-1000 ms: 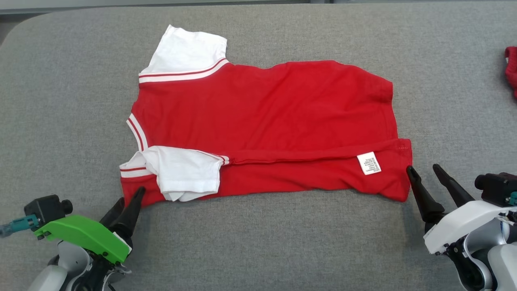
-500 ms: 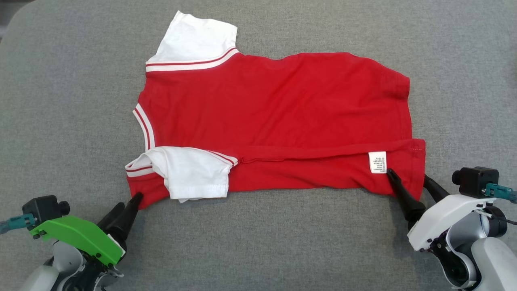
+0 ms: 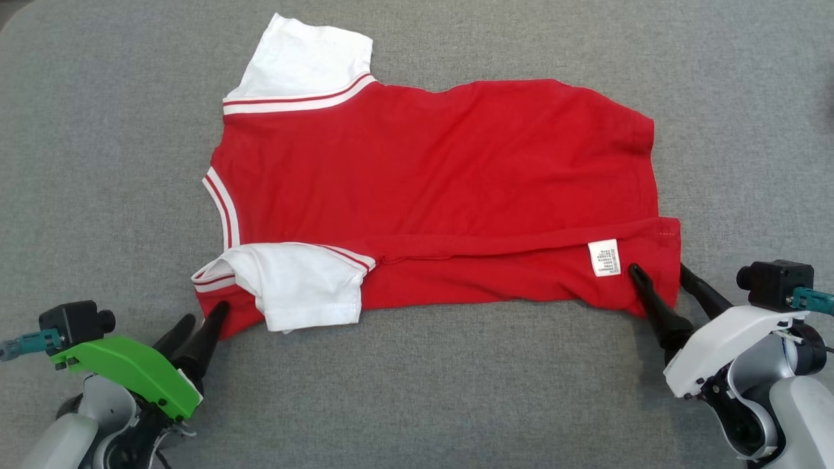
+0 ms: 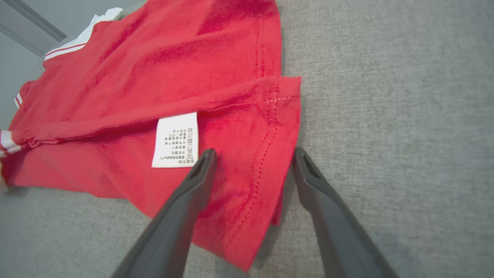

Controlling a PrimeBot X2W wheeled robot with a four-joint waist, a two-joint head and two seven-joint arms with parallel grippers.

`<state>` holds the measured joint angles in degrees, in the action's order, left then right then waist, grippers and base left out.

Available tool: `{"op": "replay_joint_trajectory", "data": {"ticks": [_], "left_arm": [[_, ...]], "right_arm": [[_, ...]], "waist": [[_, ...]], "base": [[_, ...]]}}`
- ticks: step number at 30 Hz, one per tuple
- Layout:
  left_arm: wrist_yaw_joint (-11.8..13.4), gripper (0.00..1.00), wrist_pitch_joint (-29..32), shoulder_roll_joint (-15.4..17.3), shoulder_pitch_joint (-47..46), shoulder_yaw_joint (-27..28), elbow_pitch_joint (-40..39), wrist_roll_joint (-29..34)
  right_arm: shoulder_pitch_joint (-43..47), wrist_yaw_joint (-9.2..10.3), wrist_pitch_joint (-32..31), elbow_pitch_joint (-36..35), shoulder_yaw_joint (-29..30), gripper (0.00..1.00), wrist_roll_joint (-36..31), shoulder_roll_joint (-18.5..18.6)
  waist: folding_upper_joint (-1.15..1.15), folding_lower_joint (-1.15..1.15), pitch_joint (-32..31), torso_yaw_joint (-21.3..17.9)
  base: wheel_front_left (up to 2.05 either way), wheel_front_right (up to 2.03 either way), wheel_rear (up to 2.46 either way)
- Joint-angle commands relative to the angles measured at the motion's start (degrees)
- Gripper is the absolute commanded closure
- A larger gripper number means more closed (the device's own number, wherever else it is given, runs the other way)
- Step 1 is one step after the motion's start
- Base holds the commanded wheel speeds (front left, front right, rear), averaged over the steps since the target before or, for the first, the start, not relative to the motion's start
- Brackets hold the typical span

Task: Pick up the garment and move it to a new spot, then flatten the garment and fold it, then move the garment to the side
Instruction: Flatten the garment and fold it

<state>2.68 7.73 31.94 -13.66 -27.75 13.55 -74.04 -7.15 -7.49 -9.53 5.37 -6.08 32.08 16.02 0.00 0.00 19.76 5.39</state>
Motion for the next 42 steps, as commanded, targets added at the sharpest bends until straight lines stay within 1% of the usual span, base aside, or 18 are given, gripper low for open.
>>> {"op": "replay_joint_trajectory", "data": {"ticks": [1,3,7,14,17,21,24,26,29,32,37,42], "left_arm": [[0.95,0.00,-0.49,1.45,0.03,-0.10,0.53,2.04],[2.17,0.00,-1.44,3.44,0.69,-0.95,-0.11,4.86],[3.12,0.00,-1.40,4.40,2.03,-1.55,-2.27,5.88],[2.44,0.00,-0.07,2.60,2.17,-1.83,-4.82,3.42],[2.39,0.00,-0.21,2.48,2.14,-1.28,-5.06,3.19],[2.91,0.00,-1.33,3.73,3.22,1.16,-6.41,1.28],[2.96,0.00,-1.21,5.25,4.51,2.85,-8.08,-0.20],[2.08,0.00,-0.51,5.29,5.52,3.22,-9.74,-1.52],[1.45,0.00,0.73,5.66,6.36,3.07,-11.76,-2.85],[1.79,0.00,1.70,5.18,6.22,1.62,-12.05,-1.88],[2.17,0.00,2.46,3.61,3.79,0.10,-9.76,-0.85],[1.14,0.00,2.44,1.71,1.05,-0.60,-6.04,-0.44]], "right_arm": [[0.44,0.00,-0.20,-0.38,0.36,0.00,0.04,0.30],[0.95,0.00,-0.33,-0.78,0.67,0.00,0.07,0.32],[1.62,0.00,-0.29,-1.08,1.27,0.00,-0.21,0.25],[0.70,0.00,-0.82,-1.01,0.77,0.00,-0.50,-0.47],[0.49,0.00,-0.99,-0.99,0.41,0.00,-0.70,-0.40],[0.92,0.00,-1.11,-0.89,0.26,0.00,-0.57,0.05],[1.63,0.00,-1.01,-0.80,0.53,0.00,-0.43,0.14],[1.93,0.00,-1.02,-0.72,0.59,0.00,-0.40,0.19],[1.84,0.00,-1.21,-0.63,0.40,0.00,-0.33,0.12],[1.32,0.00,-1.51,-0.79,0.14,0.00,-0.34,0.04],[0.41,0.00,-1.91,-1.39,0.01,0.00,-0.43,0.39],[0.40,0.00,-3.33,-0.89,-0.29,0.00,-0.85,0.17]], "waist": [[0.00,0.00,-0.02,-0.21],[0.00,0.00,-0.04,-0.33],[0.00,0.00,-0.19,-0.06],[0.00,0.00,-0.23,0.16],[0.00,0.00,-0.36,0.06],[0.00,0.00,-0.81,0.04],[0.00,0.00,-1.13,0.29],[0.00,0.00,-1.31,0.50],[0.00,0.00,-1.44,0.79],[0.00,0.00,-1.38,0.83],[0.00,0.00,-0.53,0.50],[0.00,0.00,0.60,0.03]], "base": [[0.00,0.00,0.00],[0.00,0.00,0.00],[0.00,0.00,0.00],[0.00,0.00,0.00],[0.00,0.00,0.00],[0.00,0.00,0.00],[0.00,0.00,0.00],[0.00,0.00,0.00],[0.00,0.00,0.00],[0.00,0.00,0.00],[0.00,0.00,0.00],[0.00,0.00,0.00]]}}
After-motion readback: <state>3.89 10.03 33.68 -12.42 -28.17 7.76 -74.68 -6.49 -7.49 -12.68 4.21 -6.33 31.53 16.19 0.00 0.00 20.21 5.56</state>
